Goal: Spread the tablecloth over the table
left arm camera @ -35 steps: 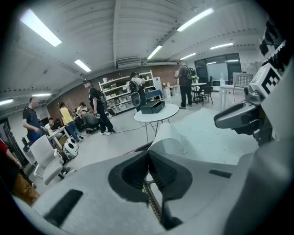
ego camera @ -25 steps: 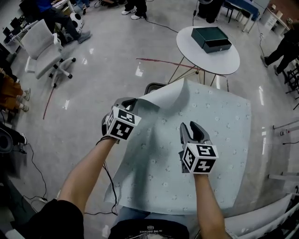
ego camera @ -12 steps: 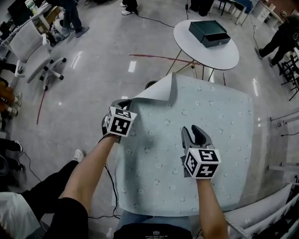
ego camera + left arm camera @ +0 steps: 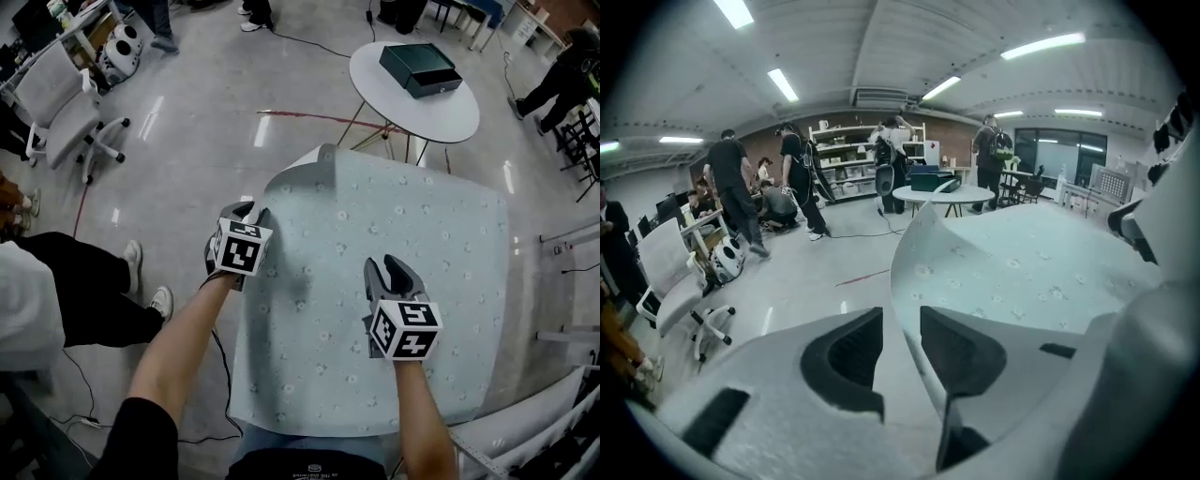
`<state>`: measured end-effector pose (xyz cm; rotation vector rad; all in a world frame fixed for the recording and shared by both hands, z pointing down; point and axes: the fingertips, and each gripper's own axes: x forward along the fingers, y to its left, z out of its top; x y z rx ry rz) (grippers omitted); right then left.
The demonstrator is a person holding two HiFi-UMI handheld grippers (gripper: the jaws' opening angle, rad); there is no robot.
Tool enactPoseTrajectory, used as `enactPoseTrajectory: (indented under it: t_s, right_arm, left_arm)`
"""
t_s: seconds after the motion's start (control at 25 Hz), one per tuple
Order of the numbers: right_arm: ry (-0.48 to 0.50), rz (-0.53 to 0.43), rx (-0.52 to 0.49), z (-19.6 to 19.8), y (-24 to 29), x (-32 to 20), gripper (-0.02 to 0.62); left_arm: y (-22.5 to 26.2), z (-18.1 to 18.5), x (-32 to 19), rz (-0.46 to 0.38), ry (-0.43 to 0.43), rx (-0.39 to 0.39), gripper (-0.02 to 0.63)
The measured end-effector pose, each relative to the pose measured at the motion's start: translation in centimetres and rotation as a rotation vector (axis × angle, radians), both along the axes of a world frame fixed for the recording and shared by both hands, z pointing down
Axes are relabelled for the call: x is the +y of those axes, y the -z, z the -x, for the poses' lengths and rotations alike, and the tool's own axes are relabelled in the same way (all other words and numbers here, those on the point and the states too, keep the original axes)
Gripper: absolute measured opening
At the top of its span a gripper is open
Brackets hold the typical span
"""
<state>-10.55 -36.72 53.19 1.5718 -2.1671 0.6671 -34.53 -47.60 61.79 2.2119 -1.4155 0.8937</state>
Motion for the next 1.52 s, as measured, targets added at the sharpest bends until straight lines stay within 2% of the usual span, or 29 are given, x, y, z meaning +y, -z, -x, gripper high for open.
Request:
enactPoseTrajectory:
  t_s: [0.2,0.56,0.76,1.16,1.52]
  right_arm:
    - [0.001,-0.007,-0.008,0.7,1.0,0.3,0.145]
    - [0.007,-0.047,-0.018,0.4,5.3,1.9,0.146]
    - [0.001,-0.084,-0.016,-1.6,7.7,3.2,0.145]
    - [0.034,-0.165,-0.07,-6.0,11.5,7.9,0.145]
    - [0.089,-0.22,-0.115,-10.2,14.0,14.8,0.146]
  left_arm:
    - [2.2,0.1,0.3,-0.032,0.005,0.031,0.144]
    - [10.7,-1.7,3.4,-0.142,-0.008,0.095,0.163]
    - [14.5,-3.3,5.2,-0.199,-0.003,0.121,0.173]
    - [20.3,-7.9,13.0,-0.297,0.016,0.097,0.189]
    - [23.8,-13.2,22.0,-0.36,0.037,0.059,0.195]
